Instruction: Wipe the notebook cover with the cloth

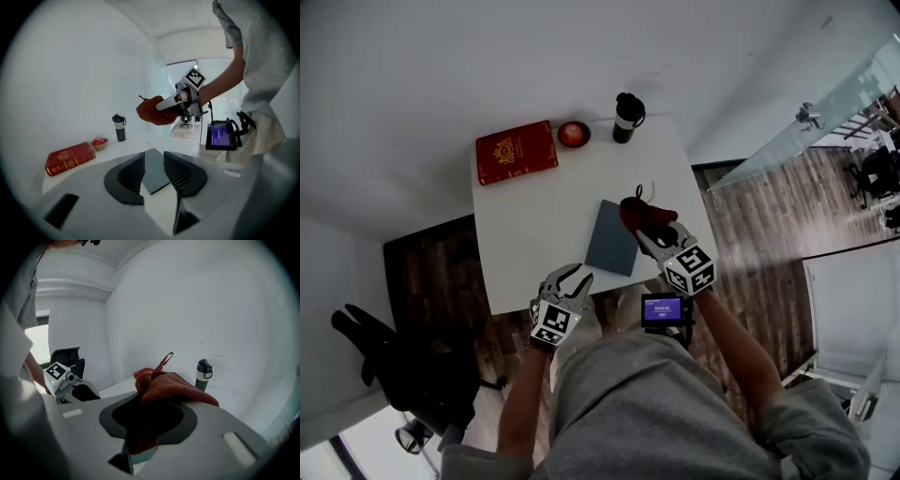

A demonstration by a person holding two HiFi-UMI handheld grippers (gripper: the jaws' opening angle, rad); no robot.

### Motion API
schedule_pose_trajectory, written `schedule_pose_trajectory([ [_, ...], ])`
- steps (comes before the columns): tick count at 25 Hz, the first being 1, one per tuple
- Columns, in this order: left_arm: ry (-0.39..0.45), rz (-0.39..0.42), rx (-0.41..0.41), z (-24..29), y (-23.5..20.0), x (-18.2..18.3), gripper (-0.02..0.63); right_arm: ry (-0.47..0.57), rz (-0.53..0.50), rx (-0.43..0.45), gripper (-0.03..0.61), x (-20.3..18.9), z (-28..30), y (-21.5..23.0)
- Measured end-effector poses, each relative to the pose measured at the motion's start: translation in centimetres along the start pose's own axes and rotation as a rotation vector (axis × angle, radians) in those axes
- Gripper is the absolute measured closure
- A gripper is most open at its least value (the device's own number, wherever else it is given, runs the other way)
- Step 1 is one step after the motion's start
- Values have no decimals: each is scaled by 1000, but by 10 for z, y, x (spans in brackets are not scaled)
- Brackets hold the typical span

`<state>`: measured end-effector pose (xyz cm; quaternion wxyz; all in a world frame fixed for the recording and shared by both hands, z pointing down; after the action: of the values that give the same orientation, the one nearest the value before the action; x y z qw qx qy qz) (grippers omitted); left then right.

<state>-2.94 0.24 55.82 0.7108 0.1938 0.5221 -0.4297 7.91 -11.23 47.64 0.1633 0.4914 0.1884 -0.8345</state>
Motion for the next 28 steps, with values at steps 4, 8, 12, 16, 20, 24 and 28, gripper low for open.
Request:
schedule_pose_trajectory([
  [4, -76, -22, -31, 25, -19, -41, 460, -82, -59, 71, 476, -27, 48, 9],
  [8, -173, -29, -77, 48, -27, -75, 422, -173, -113, 143, 476, -63, 97, 23],
  [12, -222, -100, -71, 58, -30, -92, 411, -256, -185, 172, 476, -90, 128, 37],
  [16, -265, -99, -91, 70, -34, -110, 413, -319, -223, 180, 476, -110, 151, 50],
  [20, -293, -86, -108, 81, -37, -121, 410, -367, -251, 215, 476, -131, 169, 50],
  [24, -333, -67, -86, 85, -37, -118, 451, -398, -205, 253, 476, -140, 178, 41],
  [28, -405, 11, -52, 89, -34, -129, 456, -419, -195, 283, 476, -149, 180, 28],
])
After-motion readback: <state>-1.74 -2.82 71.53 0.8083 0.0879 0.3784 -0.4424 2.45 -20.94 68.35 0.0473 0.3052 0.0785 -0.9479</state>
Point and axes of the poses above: the fingertips, and each gripper's own axes: z forward along the fingers, y to its right, x out of its top, the point moved 1 cm from there along -z, backward along the fingers, and after that the axes turned 13 degrees about -z, right-handed, at the moved point
